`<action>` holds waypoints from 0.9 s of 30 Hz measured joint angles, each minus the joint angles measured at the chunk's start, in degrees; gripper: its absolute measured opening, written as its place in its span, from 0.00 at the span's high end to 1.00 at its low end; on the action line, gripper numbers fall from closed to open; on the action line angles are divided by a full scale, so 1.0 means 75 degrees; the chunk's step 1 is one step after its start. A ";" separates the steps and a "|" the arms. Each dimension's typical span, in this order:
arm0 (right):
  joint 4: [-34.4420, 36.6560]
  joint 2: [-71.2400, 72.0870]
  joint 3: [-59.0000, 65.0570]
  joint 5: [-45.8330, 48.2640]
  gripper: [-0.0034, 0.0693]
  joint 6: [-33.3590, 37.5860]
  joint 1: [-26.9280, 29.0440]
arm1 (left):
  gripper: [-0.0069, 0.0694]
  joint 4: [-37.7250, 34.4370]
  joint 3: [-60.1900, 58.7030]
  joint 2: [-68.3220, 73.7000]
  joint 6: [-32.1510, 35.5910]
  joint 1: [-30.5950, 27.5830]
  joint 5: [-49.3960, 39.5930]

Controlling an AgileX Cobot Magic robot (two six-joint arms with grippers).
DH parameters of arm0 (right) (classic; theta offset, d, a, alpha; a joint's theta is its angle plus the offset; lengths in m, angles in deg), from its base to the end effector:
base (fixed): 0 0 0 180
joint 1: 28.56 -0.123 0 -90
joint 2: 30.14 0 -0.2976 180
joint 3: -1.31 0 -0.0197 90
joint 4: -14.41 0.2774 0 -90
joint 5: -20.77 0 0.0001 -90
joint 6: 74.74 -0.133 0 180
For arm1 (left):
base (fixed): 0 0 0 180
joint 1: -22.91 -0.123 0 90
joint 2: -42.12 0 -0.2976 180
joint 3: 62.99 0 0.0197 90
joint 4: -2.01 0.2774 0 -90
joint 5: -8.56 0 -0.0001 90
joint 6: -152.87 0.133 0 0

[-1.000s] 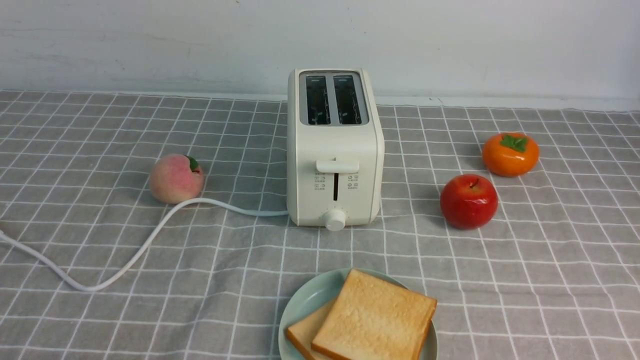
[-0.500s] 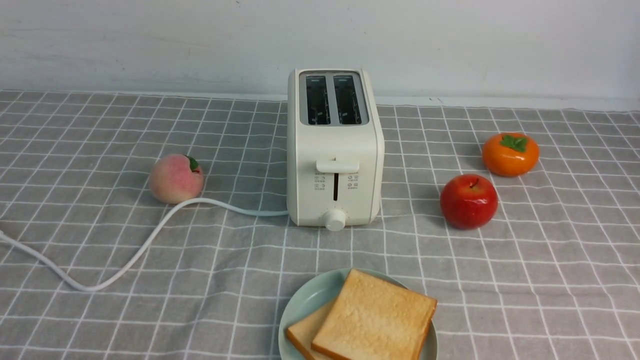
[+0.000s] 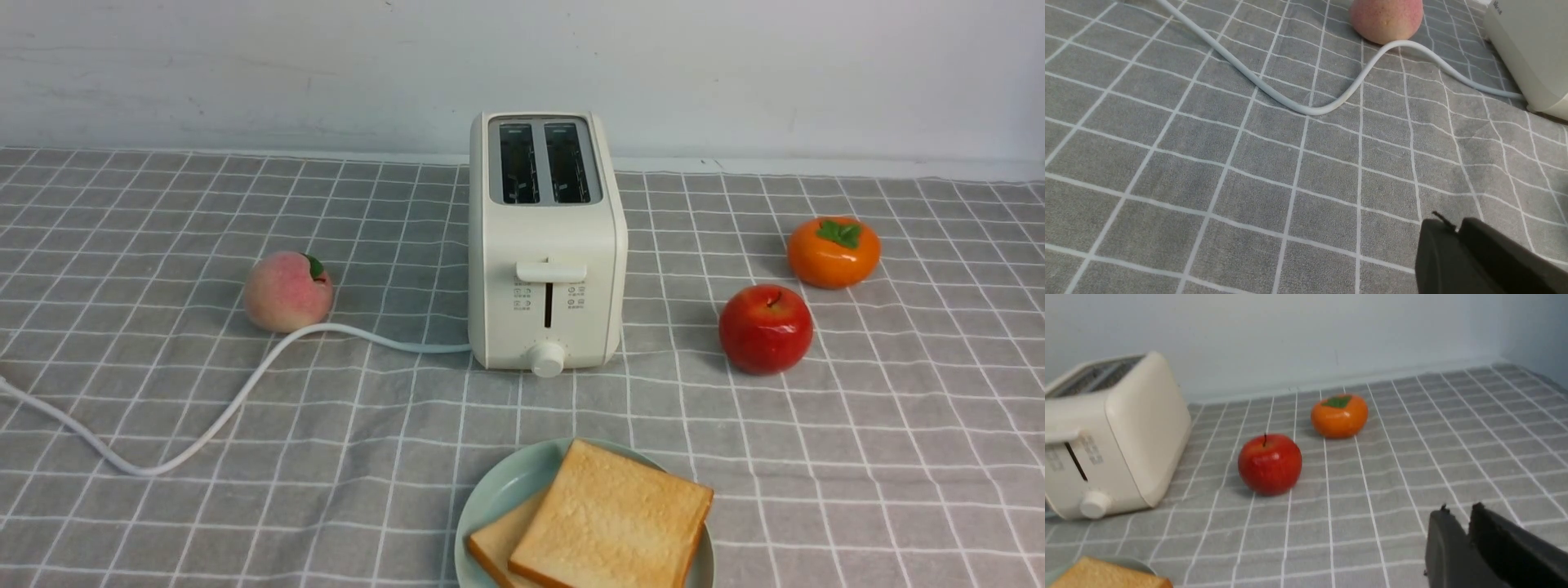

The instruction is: Take toasted bread from bread machine on grey coffee table place on plate.

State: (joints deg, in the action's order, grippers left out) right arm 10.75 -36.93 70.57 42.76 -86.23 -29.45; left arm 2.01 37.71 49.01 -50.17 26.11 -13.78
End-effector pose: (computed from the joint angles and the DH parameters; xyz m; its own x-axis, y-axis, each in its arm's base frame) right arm 0.1006 -0.0016 0.2256 -0.1366 0.1387 -0.9809 0.0277 0.9903 0.1362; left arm 0.1059 -0.0059 0.1544 -0.3138 -0.3744 -0.8725 -0.0728 0.9257 -0.3711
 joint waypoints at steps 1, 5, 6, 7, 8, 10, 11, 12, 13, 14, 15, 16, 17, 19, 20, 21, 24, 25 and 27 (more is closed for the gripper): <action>0.0000 0.0000 0.0142 -0.0017 0.83 0.0000 0.0000 | 0.84 0.0000 0.0000 0.0000 0.0000 0.0000 0.0000; 0.0000 0.0000 0.1099 -0.0364 0.83 0.0000 0.0000 | 0.83 0.0000 0.0000 0.0000 0.0000 0.0000 0.0000; 0.0000 0.0000 0.1241 -0.0241 0.82 0.0000 0.0000 | 0.83 0.0000 0.0000 0.0000 0.0000 0.0000 -0.0003; 0.0000 0.0000 0.1250 -0.0167 0.82 0.0007 0.0000 | 0.83 0.0000 0.0000 0.0000 0.0000 0.0000 -0.0003; 0.0000 0.0000 0.1250 -0.0147 0.82 0.0023 0.0000 | 0.83 0.0000 0.0000 0.0000 0.0000 0.0000 -0.0003; 0.0000 0.0000 0.1250 -0.0113 0.82 0.0114 0.0000 | 0.83 0.0000 0.0000 0.0000 0.0000 0.0000 -0.0012; 0.0000 0.0000 0.1243 -0.0113 0.82 0.0292 -0.0014 | 0.83 0.0000 0.0000 0.0000 0.0000 0.0000 -0.0012; 0.0000 0.0000 0.1243 -0.0113 0.82 0.0323 -0.0018 | 0.83 0.0000 0.0000 0.0000 0.0000 0.0000 -0.0012; 0.0000 0.0000 0.1243 -0.0108 0.81 0.0553 -0.0123 | 0.83 0.0000 0.0000 0.0000 0.0000 0.0000 -0.0019; 0.0000 0.0000 0.1243 -0.0108 0.81 0.0628 -0.0176 | 0.83 0.0000 0.0000 0.0000 0.0000 0.0000 -0.0019; 0.0000 0.0000 0.1243 -0.0108 0.81 0.0685 -0.0297 | 0.82 0.0000 0.0000 0.0000 0.0000 0.0000 -0.0019; 0.0000 0.0000 0.1243 -0.0108 0.81 0.0719 -0.0381 | 0.82 0.0000 0.0000 0.0000 0.0000 0.0000 -0.0019; 0.0000 0.0000 0.1243 -0.0108 0.81 0.0720 -0.0475 | 0.82 0.0000 0.0000 0.0000 0.0000 0.0000 -0.0019; 0.0007 0.0000 0.1243 -0.0108 0.81 0.0720 -0.0580 | 0.82 0.0000 0.0000 0.0000 0.0000 0.0000 -0.0023; 0.0015 0.0000 0.1243 -0.0108 0.81 0.0720 -0.0587 | 0.81 0.0000 0.0000 0.0000 0.0000 0.0000 -0.0023; 0.0022 0.0000 0.1243 -0.0108 0.81 0.0720 -0.0595 | 0.81 0.0000 0.0000 0.0000 0.0000 0.0000 -0.0023; 0.0024 0.0000 0.1243 -0.0108 0.80 0.0720 -0.0595 | 0.81 0.0000 0.0000 0.0000 0.0000 0.0000 -0.0023; 0.0031 0.0000 0.1243 -0.0108 0.80 0.0720 -0.0595 | 0.81 0.0000 0.0000 0.0000 0.0000 0.0000 -0.0023; 0.0031 0.0000 0.1243 -0.0108 0.79 0.0720 -0.0595 | 0.81 0.0000 0.0000 0.0000 0.0000 0.0000 -0.0023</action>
State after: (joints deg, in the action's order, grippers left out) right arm 10.98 -36.93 79.89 41.95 -80.82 -33.92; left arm 2.01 37.71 49.01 -50.17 26.11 -13.95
